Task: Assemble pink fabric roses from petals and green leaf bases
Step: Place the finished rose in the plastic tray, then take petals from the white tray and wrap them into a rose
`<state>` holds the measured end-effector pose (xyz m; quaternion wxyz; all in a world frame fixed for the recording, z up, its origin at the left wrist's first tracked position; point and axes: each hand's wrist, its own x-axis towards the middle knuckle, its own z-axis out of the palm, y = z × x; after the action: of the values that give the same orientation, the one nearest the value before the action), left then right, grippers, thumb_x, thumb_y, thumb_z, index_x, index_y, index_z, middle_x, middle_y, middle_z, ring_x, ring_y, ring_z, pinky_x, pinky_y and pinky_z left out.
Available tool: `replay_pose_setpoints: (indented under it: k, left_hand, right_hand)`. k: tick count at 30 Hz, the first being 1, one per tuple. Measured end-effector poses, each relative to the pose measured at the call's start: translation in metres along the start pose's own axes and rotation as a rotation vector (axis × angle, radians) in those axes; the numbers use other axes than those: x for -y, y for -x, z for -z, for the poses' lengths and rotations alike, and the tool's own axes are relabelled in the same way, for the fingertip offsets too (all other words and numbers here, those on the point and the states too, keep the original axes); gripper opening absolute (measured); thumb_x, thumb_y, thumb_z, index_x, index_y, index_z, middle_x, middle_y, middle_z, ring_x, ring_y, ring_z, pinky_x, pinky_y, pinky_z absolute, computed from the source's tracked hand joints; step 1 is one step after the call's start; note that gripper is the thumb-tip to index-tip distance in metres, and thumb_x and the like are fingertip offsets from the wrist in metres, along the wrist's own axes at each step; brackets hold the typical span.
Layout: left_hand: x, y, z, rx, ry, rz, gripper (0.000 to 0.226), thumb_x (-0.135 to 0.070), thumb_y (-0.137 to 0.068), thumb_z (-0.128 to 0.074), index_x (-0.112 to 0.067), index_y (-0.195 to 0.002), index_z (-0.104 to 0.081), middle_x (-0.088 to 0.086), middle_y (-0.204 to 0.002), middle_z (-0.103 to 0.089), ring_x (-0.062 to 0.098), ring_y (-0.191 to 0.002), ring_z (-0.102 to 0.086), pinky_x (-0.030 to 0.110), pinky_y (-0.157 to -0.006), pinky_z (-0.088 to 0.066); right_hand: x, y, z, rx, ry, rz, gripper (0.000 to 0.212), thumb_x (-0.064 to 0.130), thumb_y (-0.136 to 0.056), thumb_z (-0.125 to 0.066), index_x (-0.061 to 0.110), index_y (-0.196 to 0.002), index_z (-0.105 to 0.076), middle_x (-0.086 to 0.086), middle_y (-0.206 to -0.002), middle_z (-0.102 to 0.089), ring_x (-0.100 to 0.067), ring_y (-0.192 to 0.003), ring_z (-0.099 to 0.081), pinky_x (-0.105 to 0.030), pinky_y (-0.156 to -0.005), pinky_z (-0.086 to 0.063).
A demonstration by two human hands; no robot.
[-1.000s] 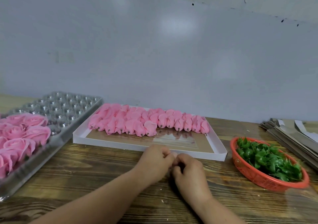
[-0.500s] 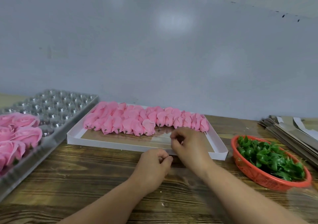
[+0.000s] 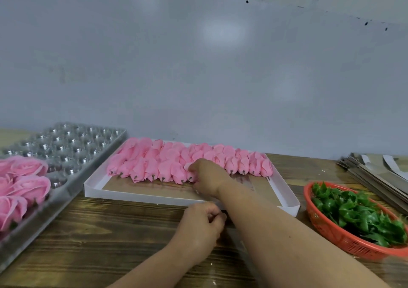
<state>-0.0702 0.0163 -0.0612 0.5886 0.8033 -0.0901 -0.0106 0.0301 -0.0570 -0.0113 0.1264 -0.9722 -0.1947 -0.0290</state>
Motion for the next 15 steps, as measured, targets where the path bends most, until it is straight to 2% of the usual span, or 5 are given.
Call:
replay_pose_setpoints:
  k: [3,7,11,15]
  left_hand:
    - [0.002,-0.003,-0.001,0.0,-0.012,-0.034,0.019,-0.009,-0.089,-0.054,-0.008,-0.074,-0.064,0.0,-0.059,-0.058,0.012,-0.054,-0.052,0.027,-0.053,-0.044]
    - [0.004,-0.004,-0.001,0.0,-0.052,-0.071,0.017,-0.004,-0.085,-0.051,-0.007,-0.08,-0.067,0.004,-0.062,-0.061,0.012,-0.057,-0.052,0.031,-0.056,-0.044]
    - [0.005,-0.004,-0.001,0.006,-0.057,-0.051,0.02,-0.003,-0.085,-0.048,-0.009,-0.08,-0.067,0.011,-0.067,-0.066,0.011,-0.055,-0.055,0.03,-0.054,-0.046]
    - [0.005,-0.004,-0.002,-0.009,-0.072,-0.065,0.02,-0.003,-0.085,-0.049,-0.01,-0.077,-0.066,-0.001,-0.06,-0.061,0.01,-0.054,-0.052,0.03,-0.055,-0.045]
  right_hand:
    - [0.0,-0.006,-0.004,-0.021,0.047,0.011,0.029,0.01,-0.078,-0.058,0.01,-0.106,-0.06,-0.01,-0.11,-0.055,-0.029,-0.097,-0.057,-0.036,-0.079,-0.049]
    - [0.001,-0.009,-0.008,-0.084,0.104,0.032,0.013,0.012,-0.083,-0.053,0.011,-0.096,-0.053,-0.013,-0.106,-0.053,-0.03,-0.089,-0.053,-0.032,-0.067,-0.04]
    - [-0.001,-0.01,-0.011,-0.148,0.114,0.013,0.017,0.013,-0.088,-0.047,0.006,-0.102,-0.053,-0.015,-0.106,-0.056,-0.032,-0.093,-0.055,-0.031,-0.065,-0.037]
    - [-0.003,-0.01,-0.014,-0.195,0.079,-0.027,0.017,0.02,-0.09,-0.049,0.009,-0.102,-0.053,-0.013,-0.104,-0.058,-0.03,-0.091,-0.057,-0.029,-0.065,-0.037]
